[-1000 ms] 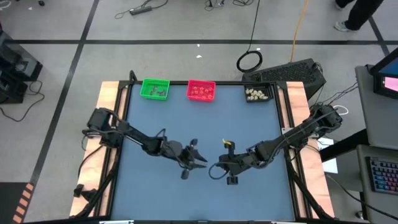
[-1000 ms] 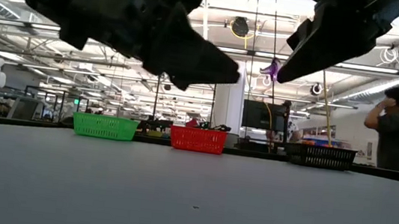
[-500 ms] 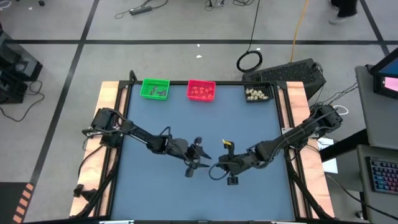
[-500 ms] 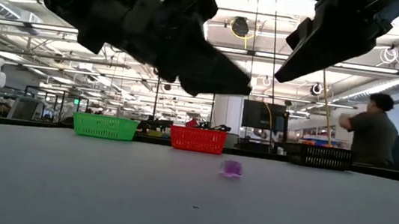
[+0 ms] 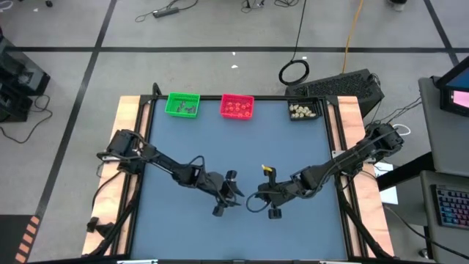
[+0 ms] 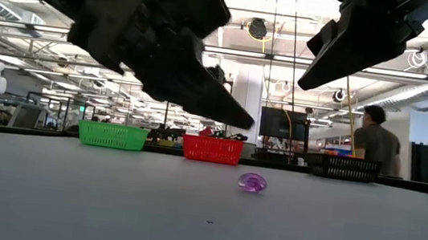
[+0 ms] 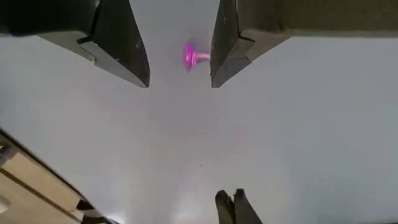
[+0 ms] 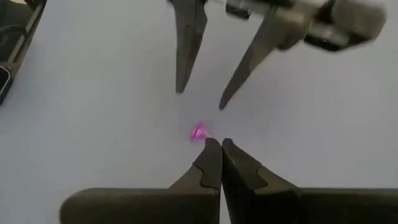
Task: Sort Halloween decoration
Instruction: Put the purple witch hat toy into the green bin
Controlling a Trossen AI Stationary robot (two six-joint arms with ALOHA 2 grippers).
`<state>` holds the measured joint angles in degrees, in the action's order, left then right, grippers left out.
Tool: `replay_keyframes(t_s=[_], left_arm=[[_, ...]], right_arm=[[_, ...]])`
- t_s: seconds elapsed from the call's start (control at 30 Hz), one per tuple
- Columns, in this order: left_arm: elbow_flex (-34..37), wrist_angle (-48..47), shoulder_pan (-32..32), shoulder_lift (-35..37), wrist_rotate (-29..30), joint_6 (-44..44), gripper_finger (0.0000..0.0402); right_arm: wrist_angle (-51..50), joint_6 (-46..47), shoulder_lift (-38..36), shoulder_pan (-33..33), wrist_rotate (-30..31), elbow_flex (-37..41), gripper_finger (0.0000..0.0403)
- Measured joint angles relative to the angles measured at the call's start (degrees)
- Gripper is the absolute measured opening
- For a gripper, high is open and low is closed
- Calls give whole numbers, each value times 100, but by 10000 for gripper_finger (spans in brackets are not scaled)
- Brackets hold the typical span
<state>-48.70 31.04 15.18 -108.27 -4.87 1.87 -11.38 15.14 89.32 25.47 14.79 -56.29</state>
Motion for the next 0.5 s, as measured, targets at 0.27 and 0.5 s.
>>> replay_keyframes(t_s=[0.27, 0.5], left_arm=[[-710, -317, -55, -933, 82, -6, 177], [-943, -543, -53, -1156, 62, -7, 164]], right_arm=[[9, 6, 2, 0, 9, 2, 0], [-1, -23, 2, 0, 11, 2, 0]])
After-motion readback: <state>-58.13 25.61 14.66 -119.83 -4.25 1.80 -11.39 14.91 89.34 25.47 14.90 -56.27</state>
